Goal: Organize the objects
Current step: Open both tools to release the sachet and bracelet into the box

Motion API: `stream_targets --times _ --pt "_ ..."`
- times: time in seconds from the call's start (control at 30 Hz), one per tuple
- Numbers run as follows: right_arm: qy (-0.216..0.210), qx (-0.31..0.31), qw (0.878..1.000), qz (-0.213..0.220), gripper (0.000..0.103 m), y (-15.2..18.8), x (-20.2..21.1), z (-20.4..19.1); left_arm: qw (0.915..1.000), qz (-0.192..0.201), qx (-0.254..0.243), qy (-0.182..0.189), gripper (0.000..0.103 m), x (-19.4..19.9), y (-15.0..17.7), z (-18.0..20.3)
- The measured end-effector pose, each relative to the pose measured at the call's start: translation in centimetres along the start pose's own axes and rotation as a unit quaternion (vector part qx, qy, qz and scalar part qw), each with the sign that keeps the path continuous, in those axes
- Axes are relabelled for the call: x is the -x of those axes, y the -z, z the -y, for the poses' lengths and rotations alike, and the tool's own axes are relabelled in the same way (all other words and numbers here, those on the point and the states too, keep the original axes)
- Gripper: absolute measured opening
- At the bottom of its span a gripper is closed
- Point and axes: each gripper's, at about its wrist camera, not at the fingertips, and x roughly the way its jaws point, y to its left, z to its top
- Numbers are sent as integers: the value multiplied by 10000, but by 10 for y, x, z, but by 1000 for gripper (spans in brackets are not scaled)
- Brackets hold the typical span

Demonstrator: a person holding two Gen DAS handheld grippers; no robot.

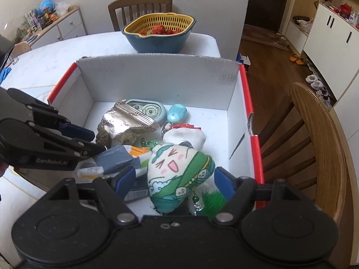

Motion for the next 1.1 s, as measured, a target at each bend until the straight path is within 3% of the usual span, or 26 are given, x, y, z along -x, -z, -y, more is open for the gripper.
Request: stream_targets --times 0.43,0.83,0.87,0.93,0.97,1.1 --pt "11 -476 9974 543 78 14 51 -16 9965 731 -25 396 30 65 24 -5" --pt "148 -698 9889 1305 82 35 104 -54 9885 1449 -53 440 31 125 57 -11" --pt "166 -714 9880 1359 83 37 107 -57 9880 1482 -56 437 34 129 60 -11" --pt "186 -731 9863 1465 85 41 114 -64 9865 1570 -60 452 67 136 66 -13" --pt "198 -737 9854 1524 86 43 116 -68 9855 1635 -53 457 71 140 69 -14" --pt "147 -826 9806 1769 89 53 127 -79 9835 1735 -84 498 71 152 79 -16"
